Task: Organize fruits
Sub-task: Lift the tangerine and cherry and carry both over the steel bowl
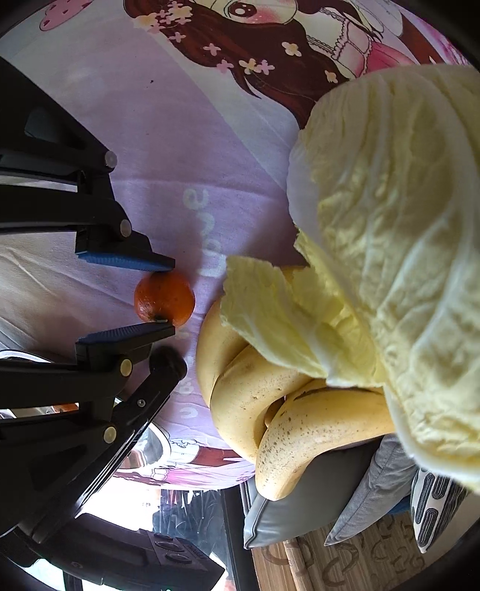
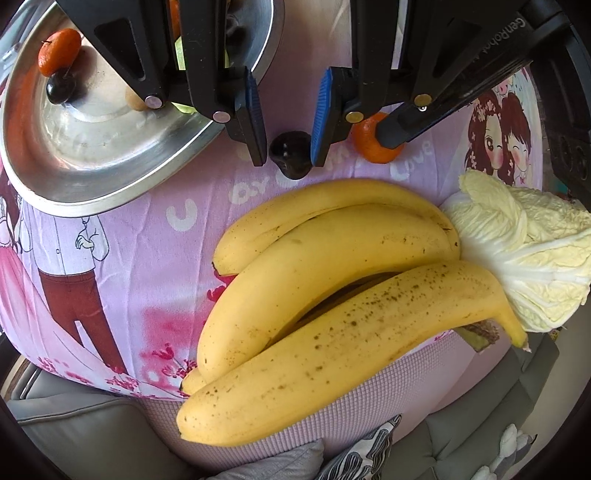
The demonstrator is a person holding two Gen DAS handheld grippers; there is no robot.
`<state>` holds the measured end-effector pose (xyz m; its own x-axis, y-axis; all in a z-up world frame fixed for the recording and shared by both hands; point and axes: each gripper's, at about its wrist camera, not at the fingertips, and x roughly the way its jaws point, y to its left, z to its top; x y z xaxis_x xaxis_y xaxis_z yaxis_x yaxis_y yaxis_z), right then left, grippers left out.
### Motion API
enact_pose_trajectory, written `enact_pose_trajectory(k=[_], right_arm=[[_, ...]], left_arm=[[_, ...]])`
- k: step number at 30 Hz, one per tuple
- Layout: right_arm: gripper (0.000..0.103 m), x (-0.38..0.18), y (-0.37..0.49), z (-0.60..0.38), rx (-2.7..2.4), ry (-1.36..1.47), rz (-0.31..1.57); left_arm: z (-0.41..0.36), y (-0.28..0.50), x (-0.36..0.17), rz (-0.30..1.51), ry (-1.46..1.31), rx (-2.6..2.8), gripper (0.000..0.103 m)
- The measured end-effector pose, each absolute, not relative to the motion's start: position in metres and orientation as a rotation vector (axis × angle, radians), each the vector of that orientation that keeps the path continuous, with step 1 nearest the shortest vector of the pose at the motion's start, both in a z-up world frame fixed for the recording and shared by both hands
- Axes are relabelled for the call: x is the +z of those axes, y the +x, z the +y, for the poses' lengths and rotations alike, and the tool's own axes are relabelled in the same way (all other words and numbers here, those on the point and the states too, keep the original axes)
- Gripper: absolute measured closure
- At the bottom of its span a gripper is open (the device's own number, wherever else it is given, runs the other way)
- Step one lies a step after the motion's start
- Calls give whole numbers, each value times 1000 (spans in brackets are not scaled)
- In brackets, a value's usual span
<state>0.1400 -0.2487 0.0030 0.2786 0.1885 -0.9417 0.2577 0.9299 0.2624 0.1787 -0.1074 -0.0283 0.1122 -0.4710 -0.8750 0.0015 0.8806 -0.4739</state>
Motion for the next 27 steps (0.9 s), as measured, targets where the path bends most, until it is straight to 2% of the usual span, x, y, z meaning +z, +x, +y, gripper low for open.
enact_pose_trajectory(k=[4, 9, 11, 13, 27], right_arm=[[67, -2, 145, -241, -46, 383, 1312], [66, -7, 147, -227, -58, 346, 1310], [67, -7, 147, -223, -61, 338, 1306], [72, -4, 145, -219, -66, 333, 1291], [72, 14, 125, -194, -40, 331, 1266]], left_arm=[[-90, 182, -24, 1425, -421, -316, 74], [-70, 182, -25, 1429, -466, -286, 74], [-64, 184, -23, 1429, -486, -279, 74], [-62, 186, -21, 1427, -488, -278, 74], [-50, 187, -31, 1440, -510, -322, 68]])
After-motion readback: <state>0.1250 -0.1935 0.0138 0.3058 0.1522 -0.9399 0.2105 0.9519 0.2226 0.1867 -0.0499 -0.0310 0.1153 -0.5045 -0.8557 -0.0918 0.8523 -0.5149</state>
